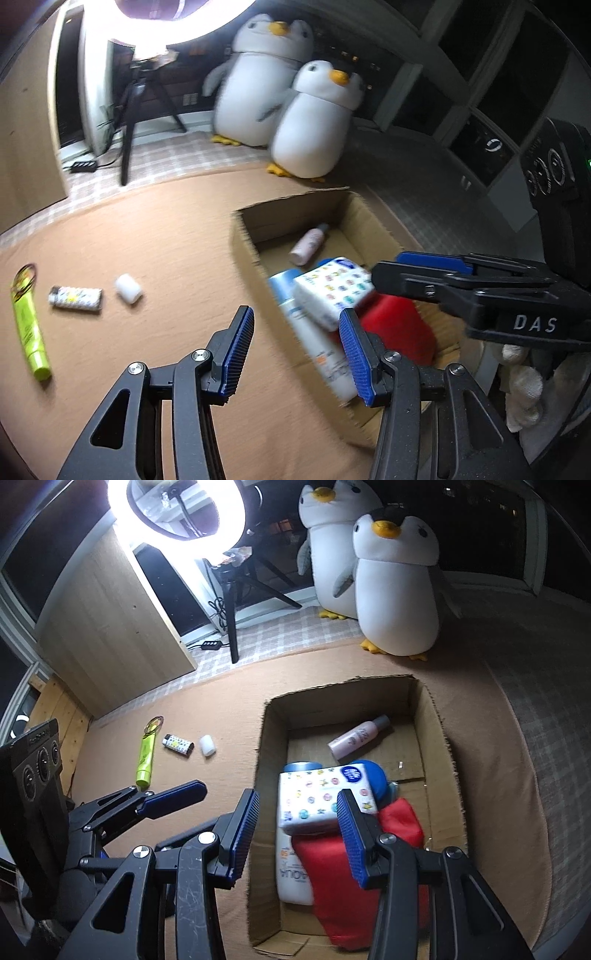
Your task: Organize objects
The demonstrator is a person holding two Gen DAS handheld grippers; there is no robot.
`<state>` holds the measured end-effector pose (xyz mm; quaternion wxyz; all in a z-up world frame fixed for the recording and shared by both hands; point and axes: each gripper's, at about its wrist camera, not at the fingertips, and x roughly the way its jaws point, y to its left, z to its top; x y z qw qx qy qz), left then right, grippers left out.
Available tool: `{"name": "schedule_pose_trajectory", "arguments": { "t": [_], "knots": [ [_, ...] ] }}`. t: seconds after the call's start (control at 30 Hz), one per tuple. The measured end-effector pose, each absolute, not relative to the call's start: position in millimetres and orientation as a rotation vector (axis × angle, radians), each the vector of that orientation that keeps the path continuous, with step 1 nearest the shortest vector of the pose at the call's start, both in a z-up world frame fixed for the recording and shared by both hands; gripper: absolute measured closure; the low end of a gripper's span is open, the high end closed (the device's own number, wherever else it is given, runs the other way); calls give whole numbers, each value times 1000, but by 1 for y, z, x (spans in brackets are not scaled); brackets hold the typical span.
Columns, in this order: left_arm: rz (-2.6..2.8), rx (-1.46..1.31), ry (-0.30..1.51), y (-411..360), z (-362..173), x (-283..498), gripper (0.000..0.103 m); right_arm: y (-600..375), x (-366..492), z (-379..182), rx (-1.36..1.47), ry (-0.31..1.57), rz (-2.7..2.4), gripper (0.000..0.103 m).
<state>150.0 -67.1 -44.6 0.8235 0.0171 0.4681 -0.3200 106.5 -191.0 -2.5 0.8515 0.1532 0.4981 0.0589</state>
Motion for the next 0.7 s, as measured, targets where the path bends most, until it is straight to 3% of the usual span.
{"name": "schedule_pose_trajectory", "arguments": {
  "t": [0.7],
  "knots": [
    [-377,-157,1010,144,-44,164,49,-98,115,-16,294,1063,219,61]
  ]
}}
